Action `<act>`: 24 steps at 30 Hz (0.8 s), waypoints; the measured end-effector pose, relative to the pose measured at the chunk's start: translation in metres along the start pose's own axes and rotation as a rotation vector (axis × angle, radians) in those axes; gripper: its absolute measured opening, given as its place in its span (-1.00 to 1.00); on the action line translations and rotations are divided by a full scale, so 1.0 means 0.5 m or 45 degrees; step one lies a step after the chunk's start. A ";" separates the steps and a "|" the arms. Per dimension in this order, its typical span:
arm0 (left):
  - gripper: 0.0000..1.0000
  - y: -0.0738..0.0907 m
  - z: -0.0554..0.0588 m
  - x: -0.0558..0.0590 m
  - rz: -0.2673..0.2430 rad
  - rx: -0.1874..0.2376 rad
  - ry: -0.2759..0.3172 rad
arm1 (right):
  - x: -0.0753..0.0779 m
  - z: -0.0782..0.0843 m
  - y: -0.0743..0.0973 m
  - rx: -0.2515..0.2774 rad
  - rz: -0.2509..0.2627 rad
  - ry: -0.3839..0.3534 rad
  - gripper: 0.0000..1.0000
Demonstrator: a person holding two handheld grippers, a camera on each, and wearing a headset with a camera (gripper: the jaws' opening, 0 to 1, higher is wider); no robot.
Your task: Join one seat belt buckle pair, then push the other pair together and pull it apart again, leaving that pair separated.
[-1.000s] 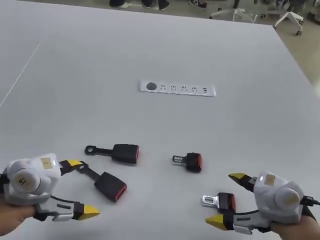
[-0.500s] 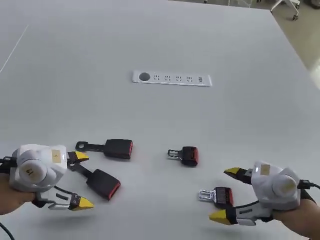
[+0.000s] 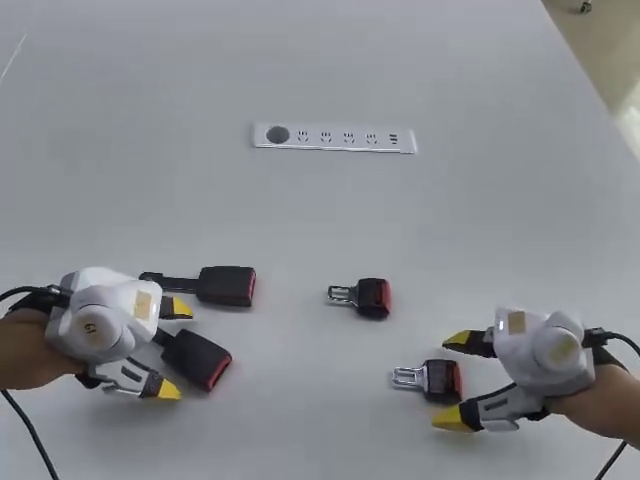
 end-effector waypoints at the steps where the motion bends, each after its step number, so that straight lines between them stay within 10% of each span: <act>1: 0.19 -0.006 0.006 -0.004 0.005 -0.011 -0.016 | 0.001 0.001 0.000 -0.007 0.000 0.007 0.25; 13: -0.07 -0.028 0.024 -0.012 0.021 0.004 -0.028 | 0.003 0.021 -0.005 -0.075 -0.001 0.059 0.00; 24: -0.28 -0.025 0.033 -0.013 -0.065 -0.005 0.161 | 0.010 0.018 -0.011 -0.148 0.010 0.108 -0.30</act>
Point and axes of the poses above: the centre of the closed fingertips' face, and the gripper's own axes: y roughly backward along the fingers, x roughly to its right, z roughly out of its underside, the point moved 1 cm from there along y, roughly backward along the fingers, and after that the axes turned 6 degrees about -x, right-handed, at the moved point
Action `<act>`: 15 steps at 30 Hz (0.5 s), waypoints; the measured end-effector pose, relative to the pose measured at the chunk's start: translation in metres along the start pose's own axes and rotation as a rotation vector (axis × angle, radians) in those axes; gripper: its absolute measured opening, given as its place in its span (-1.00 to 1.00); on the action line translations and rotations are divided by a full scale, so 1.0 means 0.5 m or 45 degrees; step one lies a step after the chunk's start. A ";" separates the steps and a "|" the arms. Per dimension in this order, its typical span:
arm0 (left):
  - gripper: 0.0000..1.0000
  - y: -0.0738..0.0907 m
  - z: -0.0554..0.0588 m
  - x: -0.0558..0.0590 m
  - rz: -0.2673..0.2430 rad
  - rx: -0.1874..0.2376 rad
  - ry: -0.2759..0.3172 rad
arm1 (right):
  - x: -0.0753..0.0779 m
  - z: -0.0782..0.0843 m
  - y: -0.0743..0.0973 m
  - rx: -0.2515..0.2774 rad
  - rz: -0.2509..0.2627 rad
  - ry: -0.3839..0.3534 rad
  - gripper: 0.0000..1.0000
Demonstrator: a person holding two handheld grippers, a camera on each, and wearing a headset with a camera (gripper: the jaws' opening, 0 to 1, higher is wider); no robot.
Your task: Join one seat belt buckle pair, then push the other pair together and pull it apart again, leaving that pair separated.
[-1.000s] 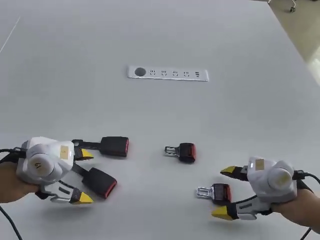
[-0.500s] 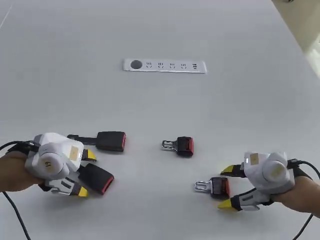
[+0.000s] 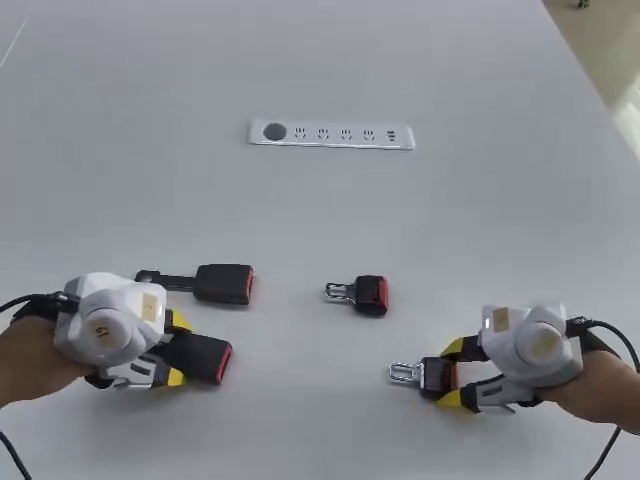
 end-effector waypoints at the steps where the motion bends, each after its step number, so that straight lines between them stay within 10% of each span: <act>1: -0.29 0.000 0.002 -0.001 -0.008 -0.008 0.031 | 0.001 -0.002 -0.001 -0.012 -0.001 -0.001 -0.30; 15: -0.31 0.011 -0.013 0.013 -0.019 -0.063 0.034 | 0.009 -0.012 -0.004 -0.152 -0.006 0.054 -0.35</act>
Point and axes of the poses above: the centre of the closed fingertips' face, and the gripper's own axes: y roughly backward along the fingers, x roughly to its right, z roughly out of its underside, the point moved 1 cm from there along y, roughly backward along the fingers, and after that the axes turned 6 degrees about -x, right-handed, at the moved point
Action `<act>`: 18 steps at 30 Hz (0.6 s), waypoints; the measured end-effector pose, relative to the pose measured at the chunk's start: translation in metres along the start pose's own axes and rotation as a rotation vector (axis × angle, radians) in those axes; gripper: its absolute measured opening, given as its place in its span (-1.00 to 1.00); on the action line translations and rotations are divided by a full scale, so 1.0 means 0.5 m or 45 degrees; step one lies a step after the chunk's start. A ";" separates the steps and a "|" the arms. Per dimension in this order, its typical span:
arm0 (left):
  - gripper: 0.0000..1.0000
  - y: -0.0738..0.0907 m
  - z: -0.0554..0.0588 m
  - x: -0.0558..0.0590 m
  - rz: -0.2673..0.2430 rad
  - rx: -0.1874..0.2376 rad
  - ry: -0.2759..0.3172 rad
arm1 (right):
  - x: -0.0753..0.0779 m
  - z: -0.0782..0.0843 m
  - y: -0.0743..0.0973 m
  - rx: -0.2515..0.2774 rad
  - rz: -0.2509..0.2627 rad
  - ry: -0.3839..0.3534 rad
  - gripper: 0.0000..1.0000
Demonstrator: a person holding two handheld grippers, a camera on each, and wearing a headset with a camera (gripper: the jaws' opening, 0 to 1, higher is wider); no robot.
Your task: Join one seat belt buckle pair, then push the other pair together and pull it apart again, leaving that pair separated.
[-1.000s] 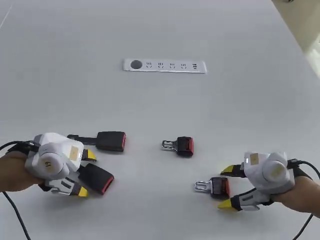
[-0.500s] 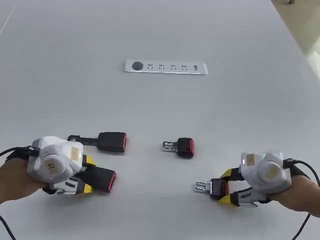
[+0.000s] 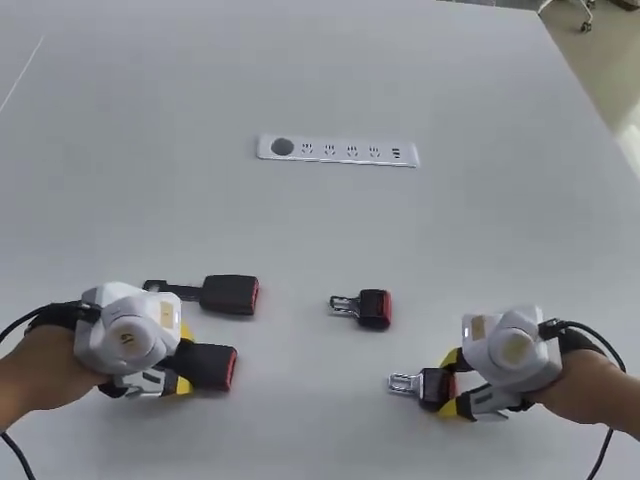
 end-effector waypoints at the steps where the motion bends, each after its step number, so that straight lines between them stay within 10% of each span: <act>1: -0.31 -0.002 0.001 -0.001 0.000 -0.001 0.000 | 0.001 -0.003 0.000 -0.010 0.001 0.013 -0.35; 18: -0.31 -0.014 0.008 -0.011 0.002 -0.022 0.004 | 0.005 -0.071 -0.014 -0.030 0.000 0.095 -0.35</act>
Point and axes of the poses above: the centre of the closed fingertips' face, and the gripper's own axes: y roughly backward along the fingers, x roughly to its right, z roughly out of its underside, the point moved 1 cm from there along y, roughly backward along the fingers, and after that the axes turned 6 degrees about -x, right-handed, at the moved point
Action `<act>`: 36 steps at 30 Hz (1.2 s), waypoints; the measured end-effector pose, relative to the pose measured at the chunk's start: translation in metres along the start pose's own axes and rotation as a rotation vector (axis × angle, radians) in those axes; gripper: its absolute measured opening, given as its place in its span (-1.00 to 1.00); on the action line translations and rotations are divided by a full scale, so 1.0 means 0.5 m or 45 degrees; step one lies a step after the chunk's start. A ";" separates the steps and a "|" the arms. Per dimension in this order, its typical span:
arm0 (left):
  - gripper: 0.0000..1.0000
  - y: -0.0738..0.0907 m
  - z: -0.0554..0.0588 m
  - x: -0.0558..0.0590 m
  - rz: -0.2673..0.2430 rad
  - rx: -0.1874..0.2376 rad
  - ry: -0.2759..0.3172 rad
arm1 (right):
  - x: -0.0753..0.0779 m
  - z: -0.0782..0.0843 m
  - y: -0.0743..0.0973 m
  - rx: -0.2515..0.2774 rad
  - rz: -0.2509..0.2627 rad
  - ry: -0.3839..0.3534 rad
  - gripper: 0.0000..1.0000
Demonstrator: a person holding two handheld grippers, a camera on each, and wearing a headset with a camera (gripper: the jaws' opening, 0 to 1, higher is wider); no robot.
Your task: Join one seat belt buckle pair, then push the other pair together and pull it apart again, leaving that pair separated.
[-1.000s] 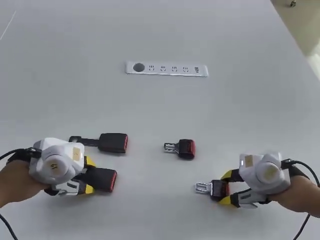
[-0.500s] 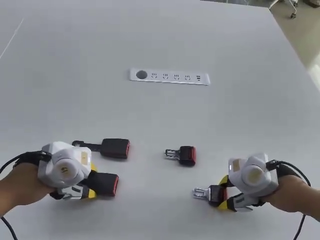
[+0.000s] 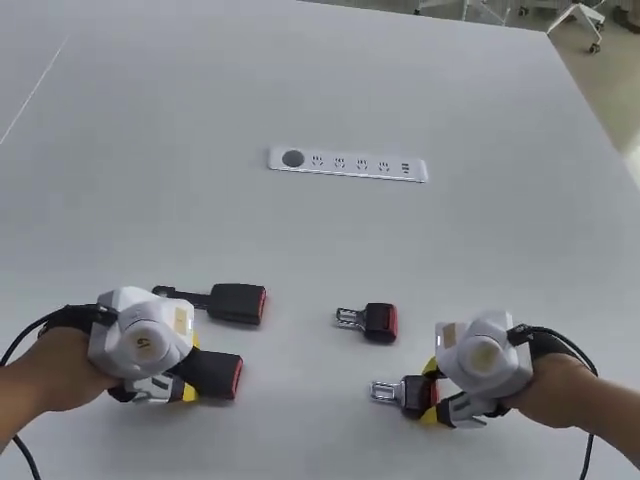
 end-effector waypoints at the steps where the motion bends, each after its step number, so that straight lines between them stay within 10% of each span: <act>1: -0.31 0.000 0.000 0.000 0.000 0.000 0.002 | 0.000 -0.003 -0.001 0.001 -0.002 0.000 -0.35; 36: -0.32 0.003 -0.004 0.006 0.002 -0.037 -0.001 | -0.013 -0.189 -0.043 0.064 -0.021 0.117 -0.35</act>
Point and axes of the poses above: the centre of the closed fingertips' face, and the gripper's own axes: y roughly backward along the fingers, x roughly to its right, z roughly out of its underside, the point moved 1 cm from there along y, roughly backward along the fingers, and after that the axes turned 6 degrees about -x, right-handed, at the moved point
